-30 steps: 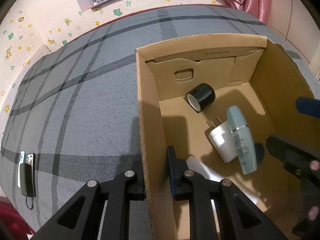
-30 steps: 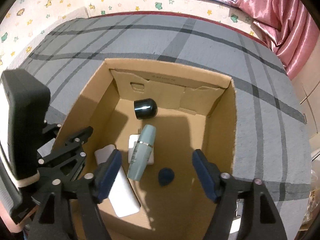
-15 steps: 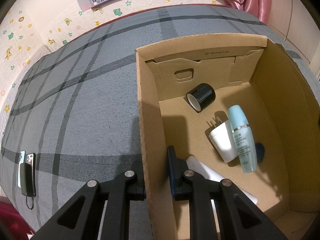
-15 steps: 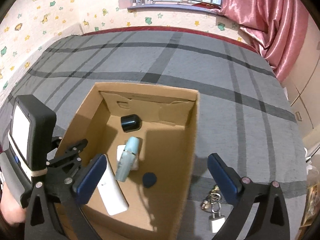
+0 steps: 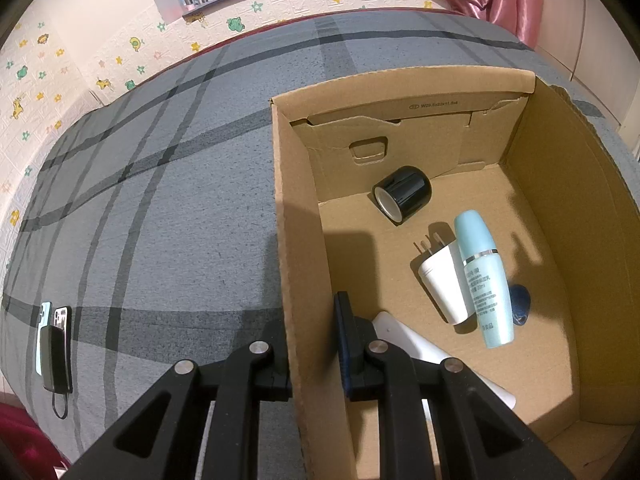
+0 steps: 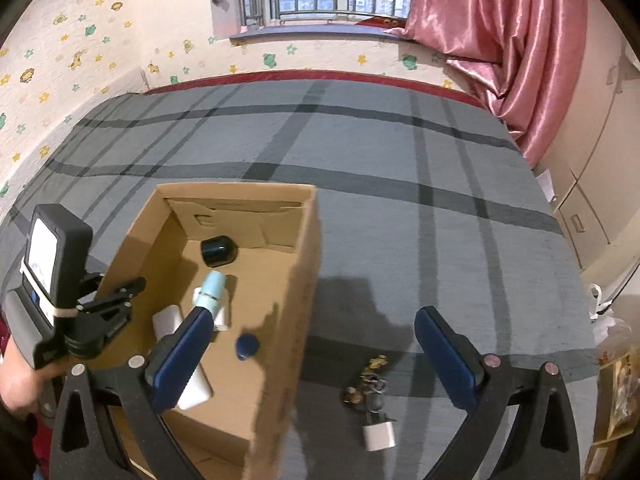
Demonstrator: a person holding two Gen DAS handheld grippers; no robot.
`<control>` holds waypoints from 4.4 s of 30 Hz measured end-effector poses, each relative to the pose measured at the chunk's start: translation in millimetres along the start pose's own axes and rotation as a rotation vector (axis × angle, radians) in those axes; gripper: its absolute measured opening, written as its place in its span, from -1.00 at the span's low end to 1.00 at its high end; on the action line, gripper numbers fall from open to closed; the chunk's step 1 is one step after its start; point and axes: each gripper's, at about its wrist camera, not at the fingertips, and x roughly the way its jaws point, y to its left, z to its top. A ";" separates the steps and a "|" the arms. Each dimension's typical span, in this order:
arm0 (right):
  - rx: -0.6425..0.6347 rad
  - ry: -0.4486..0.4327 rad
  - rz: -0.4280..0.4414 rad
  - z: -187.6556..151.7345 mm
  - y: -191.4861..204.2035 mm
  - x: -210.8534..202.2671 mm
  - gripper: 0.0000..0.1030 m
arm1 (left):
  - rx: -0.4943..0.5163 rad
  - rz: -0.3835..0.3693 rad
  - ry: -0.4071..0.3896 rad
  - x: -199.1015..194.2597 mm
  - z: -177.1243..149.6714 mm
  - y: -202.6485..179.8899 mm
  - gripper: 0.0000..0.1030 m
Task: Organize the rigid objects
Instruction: 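Move the right tool out of the box over the white padlock, then close the right tool on the white padlock, then lift the padlock with keys using the right tool toward the box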
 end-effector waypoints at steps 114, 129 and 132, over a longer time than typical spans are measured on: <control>0.119 -0.018 -0.145 -103.9 -35.4 -4.8 -0.45 | 0.007 0.020 0.000 -0.2 -0.4 -3.8 -0.67; 0.054 -0.081 -0.129 -69.6 -6.1 -26.0 -0.45 | 0.003 0.015 -0.001 -0.6 0.3 -2.7 -0.67; 0.039 -0.089 -0.122 -62.8 1.5 -26.9 -0.45 | 0.001 0.013 0.000 0.0 0.2 -2.1 -0.67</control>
